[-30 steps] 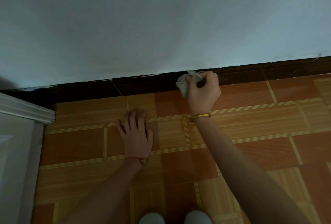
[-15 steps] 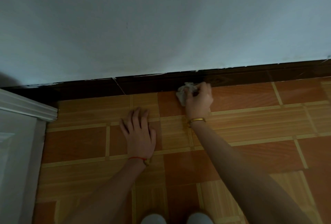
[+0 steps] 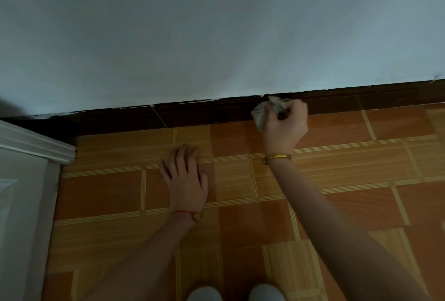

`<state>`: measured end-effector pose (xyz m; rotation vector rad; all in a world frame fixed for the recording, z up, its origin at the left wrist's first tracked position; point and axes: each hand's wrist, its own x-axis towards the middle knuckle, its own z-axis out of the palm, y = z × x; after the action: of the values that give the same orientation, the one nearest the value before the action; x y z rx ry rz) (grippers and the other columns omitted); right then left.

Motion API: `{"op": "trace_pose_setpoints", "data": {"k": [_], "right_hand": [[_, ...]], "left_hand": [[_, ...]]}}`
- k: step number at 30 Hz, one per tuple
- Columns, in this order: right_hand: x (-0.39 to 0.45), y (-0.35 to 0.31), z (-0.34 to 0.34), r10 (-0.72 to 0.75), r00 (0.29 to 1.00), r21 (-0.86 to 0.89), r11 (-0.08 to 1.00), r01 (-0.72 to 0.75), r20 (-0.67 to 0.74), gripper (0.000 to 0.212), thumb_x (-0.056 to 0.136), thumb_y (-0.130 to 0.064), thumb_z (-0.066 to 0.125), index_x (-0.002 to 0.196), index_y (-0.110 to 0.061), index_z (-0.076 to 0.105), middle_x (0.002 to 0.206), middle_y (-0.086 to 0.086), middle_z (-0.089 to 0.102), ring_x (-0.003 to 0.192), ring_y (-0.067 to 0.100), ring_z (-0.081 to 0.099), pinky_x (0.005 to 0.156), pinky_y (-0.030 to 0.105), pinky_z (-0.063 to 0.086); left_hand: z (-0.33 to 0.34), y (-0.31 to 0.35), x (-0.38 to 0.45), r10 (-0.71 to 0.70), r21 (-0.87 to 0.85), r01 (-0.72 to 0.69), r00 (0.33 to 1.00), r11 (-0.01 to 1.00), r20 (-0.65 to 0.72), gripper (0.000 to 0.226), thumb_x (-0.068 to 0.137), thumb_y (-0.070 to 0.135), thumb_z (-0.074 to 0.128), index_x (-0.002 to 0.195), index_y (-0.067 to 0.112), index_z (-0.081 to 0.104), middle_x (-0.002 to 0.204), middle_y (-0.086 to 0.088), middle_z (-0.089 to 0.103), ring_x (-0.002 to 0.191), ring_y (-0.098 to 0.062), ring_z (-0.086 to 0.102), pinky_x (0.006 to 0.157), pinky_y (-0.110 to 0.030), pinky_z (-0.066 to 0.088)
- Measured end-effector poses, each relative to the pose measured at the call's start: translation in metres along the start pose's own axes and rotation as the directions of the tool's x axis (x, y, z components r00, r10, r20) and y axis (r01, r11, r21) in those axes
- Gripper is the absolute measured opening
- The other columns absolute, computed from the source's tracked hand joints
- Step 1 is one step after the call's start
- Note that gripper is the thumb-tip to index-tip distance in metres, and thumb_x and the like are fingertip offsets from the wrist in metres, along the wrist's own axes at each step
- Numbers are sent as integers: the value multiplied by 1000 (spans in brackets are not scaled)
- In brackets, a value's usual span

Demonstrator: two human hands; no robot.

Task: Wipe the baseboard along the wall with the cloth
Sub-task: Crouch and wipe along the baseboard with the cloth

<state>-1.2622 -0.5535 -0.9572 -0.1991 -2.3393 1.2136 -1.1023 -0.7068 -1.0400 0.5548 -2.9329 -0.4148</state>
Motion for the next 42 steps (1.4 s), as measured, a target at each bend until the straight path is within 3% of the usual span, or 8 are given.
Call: {"op": "trace_pose_setpoints", "data": {"k": [5, 11, 14, 17, 22, 34, 39, 42], "right_hand": [[-18, -31, 10, -106, 987, 116, 989, 92, 121, 26, 74, -2, 76, 72, -7, 50, 82, 1, 52, 71, 4, 44, 64, 2, 34], [20, 4, -17, 42, 997, 5, 999, -42, -70, 22, 76, -11, 77, 77, -5, 56, 84, 7, 59, 73, 8, 47, 67, 2, 38], [39, 22, -29, 117, 980, -5, 993, -119, -159, 21, 76, -12, 75, 77, -4, 55, 87, 11, 60, 76, 10, 49, 67, 3, 39], [34, 17, -26, 59, 993, -45, 997, -64, -101, 19, 79, -8, 72, 77, -4, 54, 84, 11, 57, 71, 10, 46, 65, 0, 34], [7, 4, -10, -57, 991, -31, 998, 61, 121, 30, 76, -5, 75, 75, -13, 46, 83, 2, 51, 67, 6, 41, 61, 3, 37], [51, 38, -37, 54, 997, -91, 994, -59, -59, 21, 80, -8, 72, 76, -5, 51, 84, 8, 55, 69, 9, 44, 61, 3, 36], [35, 27, -31, -68, 990, -38, 997, 73, 127, 30, 78, -4, 72, 74, -16, 45, 82, 2, 51, 68, 4, 42, 63, 4, 35], [41, 32, -36, -52, 990, -28, 998, 57, 133, 26, 78, -5, 73, 74, -13, 49, 82, 3, 52, 68, 5, 43, 63, 3, 36]], "left_hand": [[3, -1, 0, 2, 6, -2, 1000, 1000, -6, 54, 91, 29, 37, 142, 15, 45, 148, -14, 41, 140, -37, 34, 115, -69, 17], [-2, 18, 6, -80, -111, 79, 997, 991, -9, 50, 87, 27, 37, 133, 15, 51, 141, -11, 46, 137, -36, 37, 115, -69, 18], [-1, 36, 13, -3, -155, 5, 1000, 988, 15, 49, 89, 27, 36, 134, 17, 52, 141, -8, 47, 137, -32, 36, 115, -67, 20], [5, 49, 17, 46, -168, -39, 998, 985, 37, 49, 90, 28, 35, 136, 18, 50, 142, -8, 46, 138, -31, 36, 114, -67, 21], [15, 73, 20, 70, -158, -58, 995, 986, 76, 52, 89, 30, 34, 136, 17, 50, 143, -11, 46, 138, -33, 36, 115, -68, 19], [25, 81, 23, 78, -112, -69, 994, 991, 79, 51, 91, 29, 35, 138, 15, 50, 144, -13, 46, 138, -34, 37, 116, -68, 17], [27, 86, 21, 70, -71, -65, 994, 995, 81, 51, 92, 28, 34, 140, 14, 47, 145, -13, 45, 139, -35, 37, 115, -68, 19], [27, 85, 21, 70, -54, -66, 995, 996, 75, 52, 92, 28, 33, 140, 14, 47, 145, -13, 45, 139, -36, 37, 116, -67, 17]]}}
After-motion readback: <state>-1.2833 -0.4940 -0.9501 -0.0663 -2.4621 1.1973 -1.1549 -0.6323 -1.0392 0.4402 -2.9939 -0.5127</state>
